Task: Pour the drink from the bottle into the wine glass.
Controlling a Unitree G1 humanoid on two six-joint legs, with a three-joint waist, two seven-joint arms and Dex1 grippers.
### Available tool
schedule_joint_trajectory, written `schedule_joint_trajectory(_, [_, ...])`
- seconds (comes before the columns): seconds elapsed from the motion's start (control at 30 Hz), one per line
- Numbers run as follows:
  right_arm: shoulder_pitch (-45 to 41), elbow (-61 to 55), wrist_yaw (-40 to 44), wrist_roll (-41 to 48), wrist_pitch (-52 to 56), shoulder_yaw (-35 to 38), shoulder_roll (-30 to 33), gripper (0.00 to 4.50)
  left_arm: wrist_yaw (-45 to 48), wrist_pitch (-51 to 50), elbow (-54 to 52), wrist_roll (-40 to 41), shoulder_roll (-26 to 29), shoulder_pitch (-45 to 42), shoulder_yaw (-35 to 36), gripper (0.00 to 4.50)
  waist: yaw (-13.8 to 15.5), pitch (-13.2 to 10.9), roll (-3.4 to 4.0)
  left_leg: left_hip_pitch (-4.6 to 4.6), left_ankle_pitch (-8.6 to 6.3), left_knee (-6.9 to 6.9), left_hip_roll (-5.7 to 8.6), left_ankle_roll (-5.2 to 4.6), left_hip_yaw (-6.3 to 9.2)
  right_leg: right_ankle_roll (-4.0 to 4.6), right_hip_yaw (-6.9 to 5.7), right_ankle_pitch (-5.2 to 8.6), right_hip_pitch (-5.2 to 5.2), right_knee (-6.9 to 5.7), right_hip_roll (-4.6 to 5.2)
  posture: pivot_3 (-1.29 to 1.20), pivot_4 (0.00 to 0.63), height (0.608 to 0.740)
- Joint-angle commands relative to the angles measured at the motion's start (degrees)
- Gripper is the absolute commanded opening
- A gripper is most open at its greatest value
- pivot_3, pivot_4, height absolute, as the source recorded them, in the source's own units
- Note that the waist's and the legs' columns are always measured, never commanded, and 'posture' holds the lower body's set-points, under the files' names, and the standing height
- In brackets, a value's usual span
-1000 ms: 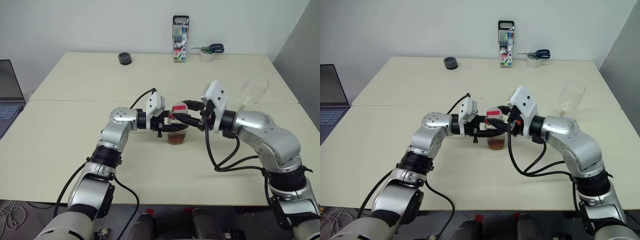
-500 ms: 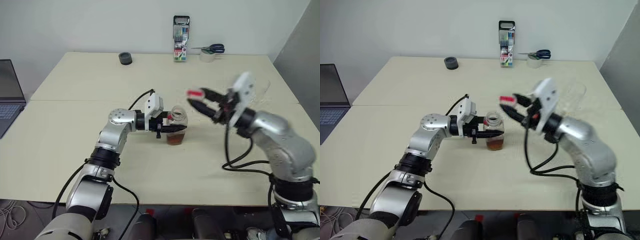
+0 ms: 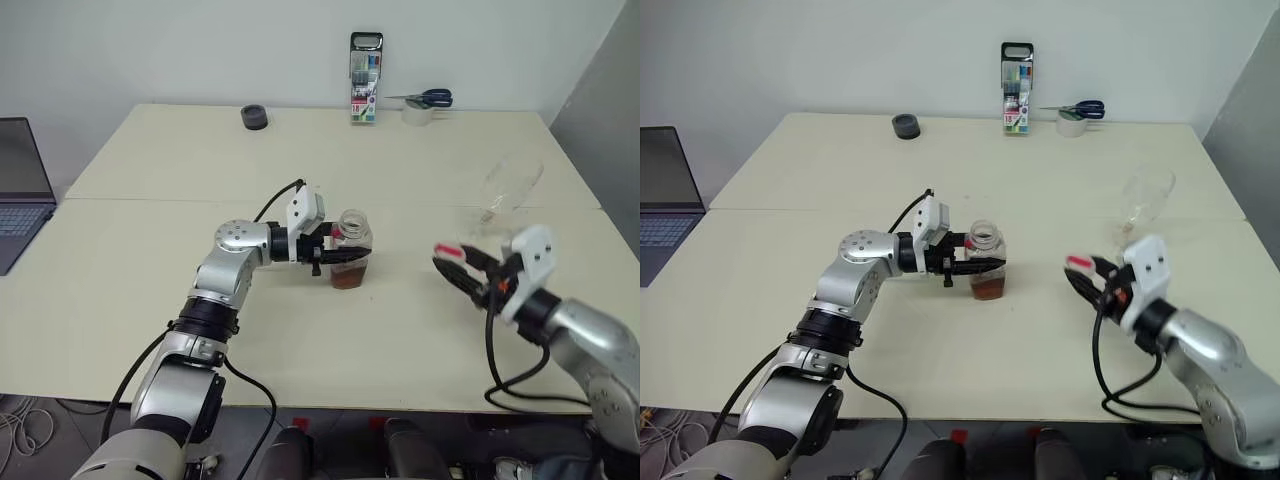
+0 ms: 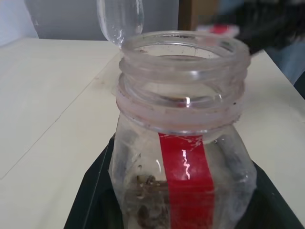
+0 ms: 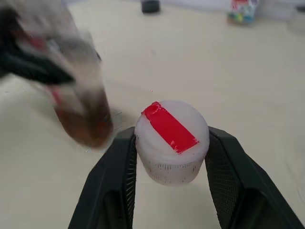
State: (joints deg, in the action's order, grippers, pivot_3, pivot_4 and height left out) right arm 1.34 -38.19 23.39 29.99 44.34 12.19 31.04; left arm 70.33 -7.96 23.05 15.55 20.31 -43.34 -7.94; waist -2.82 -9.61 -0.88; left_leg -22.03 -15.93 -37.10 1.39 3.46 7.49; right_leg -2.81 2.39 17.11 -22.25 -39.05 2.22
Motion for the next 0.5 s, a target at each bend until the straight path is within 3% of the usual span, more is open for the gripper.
schedule_joint_trajectory(0.03, [3.1,1.8,-2.1,-5.4,-4.5,-0.9,-0.3,1.71,-0.6,0.2,-2.5,1.3,0.0,-0.5,1.5,1.78,-0.2,0.0,0.00,0.02,0.00,0.00,-0.01,0.00,-0.03,0.00,0.02,0.00,0.00,0.00,-0.01,0.00,0.150,0.740])
schedule_joint_trajectory(0.07, [3.7,2.9,-2.4,-6.6,-5.1,-1.6,-0.3,1.71,-0.7,0.1,-2.5,1.3,0.0,-0.5,1.6,1.78,-0.3,0.0,0.00,0.05,0.00,0.00,-0.03,-0.01,-0.07,0.00,0.04,0.00,0.01,-0.01,-0.03,0.00,0.150,0.740])
schedule_joint_trajectory(0.33, [5.8,9.0,-2.2,-13.5,-5.7,-5.5,1.8,4.47,-5.0,0.0,-1.8,1.2,1.2,-1.0,4.7,1.78,-0.3,0.0,0.00,0.09,0.03,0.01,-0.07,-0.03,-0.09,0.00,0.05,0.00,0.03,-0.02,-0.09,0.00,0.150,0.740])
schedule_joint_trajectory(0.5, [7.7,11.9,-0.6,-23.4,-12.4,-11.7,8.3,4.50,-11.1,0.5,-1.3,0.4,3.6,-0.5,8.4,1.78,-0.2,0.0,-0.01,0.12,0.02,0.01,-0.06,-0.03,-0.08,-0.01,0.04,0.00,0.07,0.01,-0.07,0.00,0.150,0.740])
